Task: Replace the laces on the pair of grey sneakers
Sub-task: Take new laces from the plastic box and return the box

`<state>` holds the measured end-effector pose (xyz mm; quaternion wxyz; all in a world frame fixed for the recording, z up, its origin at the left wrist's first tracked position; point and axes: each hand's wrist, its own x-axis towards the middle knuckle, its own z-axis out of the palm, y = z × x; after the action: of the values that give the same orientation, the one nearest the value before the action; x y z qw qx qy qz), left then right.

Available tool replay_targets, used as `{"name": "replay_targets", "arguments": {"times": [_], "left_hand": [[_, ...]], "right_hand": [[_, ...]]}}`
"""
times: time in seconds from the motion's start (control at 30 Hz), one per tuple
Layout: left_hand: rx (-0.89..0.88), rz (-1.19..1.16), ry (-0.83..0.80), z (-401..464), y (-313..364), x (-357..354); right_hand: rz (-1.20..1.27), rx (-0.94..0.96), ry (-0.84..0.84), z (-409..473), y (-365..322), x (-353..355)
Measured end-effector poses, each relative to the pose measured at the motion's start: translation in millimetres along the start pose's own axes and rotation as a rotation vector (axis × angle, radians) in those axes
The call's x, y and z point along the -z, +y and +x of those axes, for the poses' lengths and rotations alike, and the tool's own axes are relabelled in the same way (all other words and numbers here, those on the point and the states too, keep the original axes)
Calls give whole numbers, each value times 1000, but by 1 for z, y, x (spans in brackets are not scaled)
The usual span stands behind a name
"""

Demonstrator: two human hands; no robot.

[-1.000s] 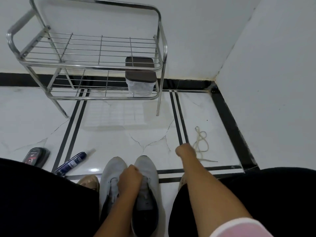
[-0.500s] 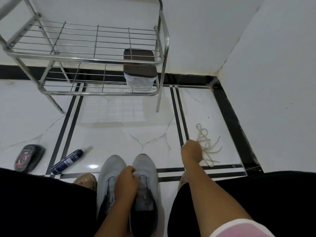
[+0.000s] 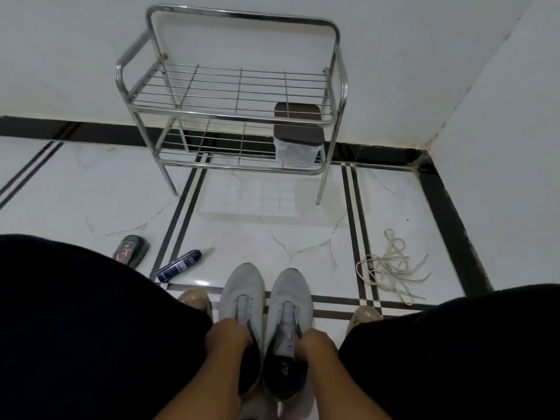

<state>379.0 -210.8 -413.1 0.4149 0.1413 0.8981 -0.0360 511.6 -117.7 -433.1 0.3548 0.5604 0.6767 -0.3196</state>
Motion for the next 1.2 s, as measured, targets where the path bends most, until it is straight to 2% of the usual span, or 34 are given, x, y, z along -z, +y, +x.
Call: {"name": "replay_targets", "arguments": {"times": [0.07, 0.17, 0.33, 0.47, 0.6, 0.67, 0.77, 0.83, 0.93, 1.0, 1.07, 1.13, 1.2], "left_hand": [[-24, 38, 74, -5, -5, 1], [-34, 22, 191, -3, -2, 8], [-61, -65, 396, 17, 9, 40], [-74, -88, 441, 43, 13, 64], [-63, -117, 434, 67, 14, 74], [-66, -193, 468, 79, 12, 76], [-124, -431, 552, 85, 18, 74], [-230, -521, 662, 87, 28, 68], [-440, -294, 722, 92, 45, 47], [-513, -125, 674, 92, 52, 29], [-515, -53, 623, 91, 56, 16], [-486, -48, 561, 84, 57, 15], [-445, -3, 553, 79, 61, 16]], "right_hand": [[28, -17, 40, -3, -1, -2], [62, -8, 203, 0, -10, 5], [126, 159, 469, 8, -43, 39], [262, 255, 481, 27, -69, 55], [376, 271, 484, 47, -87, 58], [400, 286, 478, 57, -95, 58], [439, 317, 446, 57, -103, 62], [489, 319, 556, 49, -116, 79], [572, 445, 904, 28, -150, 137], [476, 557, 1086, 17, -172, 188], [229, 621, 1225, 9, -187, 235], [-67, 663, 1272, 6, -196, 267], [-321, 639, 1250, 10, -198, 285]]}}
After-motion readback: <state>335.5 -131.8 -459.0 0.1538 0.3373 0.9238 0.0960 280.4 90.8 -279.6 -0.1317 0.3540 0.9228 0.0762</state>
